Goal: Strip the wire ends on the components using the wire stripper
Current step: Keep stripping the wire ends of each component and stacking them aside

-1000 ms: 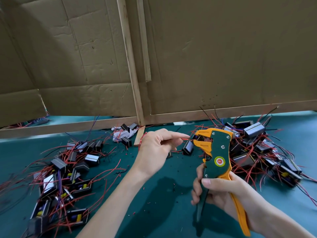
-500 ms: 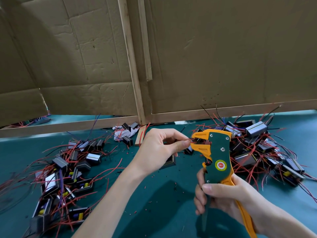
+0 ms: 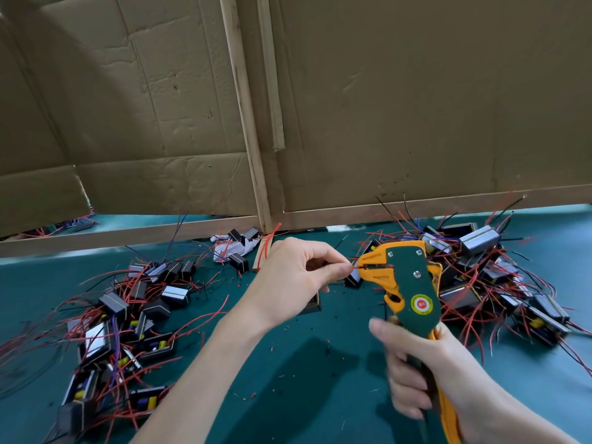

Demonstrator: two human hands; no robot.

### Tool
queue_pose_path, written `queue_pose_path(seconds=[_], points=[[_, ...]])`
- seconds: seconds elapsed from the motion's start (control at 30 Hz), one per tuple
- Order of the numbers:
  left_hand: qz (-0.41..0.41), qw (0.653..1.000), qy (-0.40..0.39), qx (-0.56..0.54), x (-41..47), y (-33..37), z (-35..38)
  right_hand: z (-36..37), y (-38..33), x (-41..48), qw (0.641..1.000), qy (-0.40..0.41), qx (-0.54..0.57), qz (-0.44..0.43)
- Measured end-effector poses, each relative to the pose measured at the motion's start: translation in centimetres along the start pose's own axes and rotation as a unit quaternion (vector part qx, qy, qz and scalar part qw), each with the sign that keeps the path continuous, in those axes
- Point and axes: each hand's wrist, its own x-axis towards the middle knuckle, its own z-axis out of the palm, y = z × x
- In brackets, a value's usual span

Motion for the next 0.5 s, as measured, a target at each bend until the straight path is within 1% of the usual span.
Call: queue_pose_path(seconds=[0.03, 0.07, 0.17, 0.2, 0.27, 0.33, 0.43, 0.5], points=[[-0.006, 1.000, 0.006, 0.011, 0.0, -0.2, 0.2, -0.2, 0.2, 0.1, 1.000, 0.002, 0.000, 0.002], [-0.013, 1.000, 0.009, 0.017, 0.1, -0.4, 0.3, -0.4, 0.4, 0.2, 1.000, -0.017, 0.001, 0.005], [-0.029, 0.999, 0.020, 0.031, 0.3, -1.3, 0.3, -1.1, 0.2, 0.8, 0.986, -0.149, 0.066, 0.021], [-0.032, 0.998, 0.027, 0.041, 0.4, -1.5, 0.2, -1.3, 0.1, 1.1, 0.982, -0.170, 0.083, 0.023], [-0.032, 0.996, 0.051, 0.062, 0.6, -1.8, -0.1, -1.7, 0.3, 1.5, 0.980, -0.172, 0.099, 0.018], [-0.016, 0.991, 0.101, 0.092, 1.0, -1.7, -0.4, -1.8, 0.5, 1.8, 0.983, -0.150, 0.108, 0.023], [0.034, 0.976, 0.180, 0.121, 2.7, -0.5, -0.3, -1.9, 0.7, 2.2, 0.986, -0.098, 0.122, 0.051], [0.079, 0.970, 0.206, 0.097, 4.6, 1.0, 0.9, -1.9, 1.0, 2.6, 0.985, -0.077, 0.134, 0.072]])
